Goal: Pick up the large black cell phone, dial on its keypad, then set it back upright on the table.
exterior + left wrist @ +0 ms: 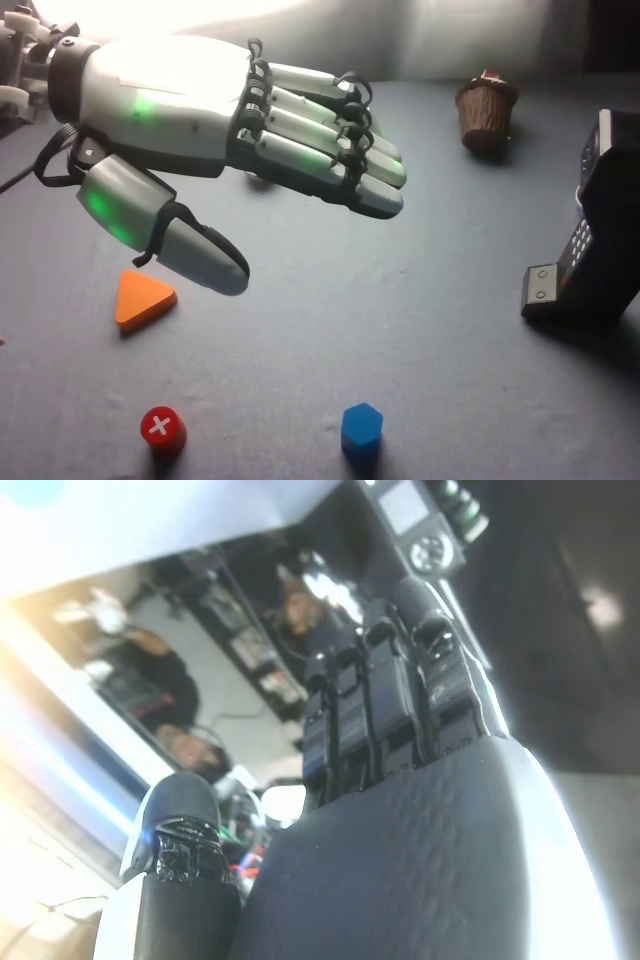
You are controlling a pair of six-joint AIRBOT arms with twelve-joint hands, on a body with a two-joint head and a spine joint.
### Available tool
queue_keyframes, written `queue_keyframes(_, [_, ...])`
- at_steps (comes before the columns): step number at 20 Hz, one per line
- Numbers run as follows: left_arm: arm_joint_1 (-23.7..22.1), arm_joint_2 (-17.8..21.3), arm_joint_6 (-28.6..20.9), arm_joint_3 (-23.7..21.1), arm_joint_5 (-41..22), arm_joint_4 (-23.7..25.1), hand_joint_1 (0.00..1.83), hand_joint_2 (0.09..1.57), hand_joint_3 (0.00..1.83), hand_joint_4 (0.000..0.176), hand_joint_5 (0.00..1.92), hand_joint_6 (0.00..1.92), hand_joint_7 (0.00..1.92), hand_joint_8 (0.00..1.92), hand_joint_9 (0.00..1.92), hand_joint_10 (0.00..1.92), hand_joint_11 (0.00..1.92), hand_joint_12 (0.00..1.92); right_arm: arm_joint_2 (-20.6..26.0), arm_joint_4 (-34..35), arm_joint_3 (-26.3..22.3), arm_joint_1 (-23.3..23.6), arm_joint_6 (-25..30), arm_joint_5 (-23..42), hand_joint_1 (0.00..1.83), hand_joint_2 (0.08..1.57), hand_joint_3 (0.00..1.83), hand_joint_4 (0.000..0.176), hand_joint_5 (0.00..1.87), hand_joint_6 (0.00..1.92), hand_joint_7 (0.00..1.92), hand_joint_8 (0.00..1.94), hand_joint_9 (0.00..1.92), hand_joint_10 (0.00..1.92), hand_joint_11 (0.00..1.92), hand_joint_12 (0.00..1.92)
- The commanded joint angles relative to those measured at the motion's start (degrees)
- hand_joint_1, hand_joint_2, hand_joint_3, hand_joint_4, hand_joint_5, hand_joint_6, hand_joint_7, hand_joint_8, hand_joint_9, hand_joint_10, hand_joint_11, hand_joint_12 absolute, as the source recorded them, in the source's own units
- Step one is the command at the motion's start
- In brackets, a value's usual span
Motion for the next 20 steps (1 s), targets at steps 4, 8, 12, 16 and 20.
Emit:
queue_keyframes(4, [-1.5,0.2,0.3,0.3,-3.8,-6.7,0.04,1.28,0.00,0.000,0.25,0.00,0.26,0.00,0.23,0.00,0.00,0.69,-1.0,-2.2,1.3,1.1,-1.6,7.3,0.24,0.78,0.00,0.000,0.04,0.00,0.05,0.00,0.06,0.00,0.00,0.35])
queue_keyframes(8, [-1.5,0.2,0.5,0.8,-5.0,-6.3,0.04,1.28,0.00,0.000,0.26,0.00,0.28,0.00,0.26,0.01,0.00,0.79,-2.1,-4.6,2.0,2.1,-3.1,7.3,0.26,0.75,0.00,0.000,0.02,0.00,0.03,0.00,0.05,0.00,0.00,0.37])
queue_keyframes(12, [-1.7,0.2,0.7,1.1,-5.6,-5.7,0.03,1.28,0.00,0.000,0.26,0.00,0.28,0.00,0.26,0.00,0.00,0.81,-3.7,-5.8,3.6,4.5,-5.1,6.9,0.34,0.74,0.00,0.000,0.00,0.00,0.00,0.00,0.01,0.00,0.00,0.24])
queue_keyframes(16, [-1.9,0.0,0.8,1.5,-6.1,-5.5,0.02,1.28,0.00,0.000,0.27,0.00,0.28,0.00,0.26,0.00,0.00,0.80,-5.0,-5.9,4.8,6.9,-6.5,5.6,0.42,0.75,0.00,0.000,0.00,0.00,0.00,0.00,0.00,0.00,0.00,0.16])
queue_keyframes(20, [-2.6,-0.2,0.7,1.5,-6.0,-4.7,0.00,1.28,0.00,0.000,0.24,0.00,0.27,0.00,0.24,0.00,0.00,0.83,-6.0,-6.0,5.8,8.4,-7.3,5.0,0.46,0.78,0.01,0.000,0.00,0.00,0.00,0.00,0.00,0.00,0.00,0.16])
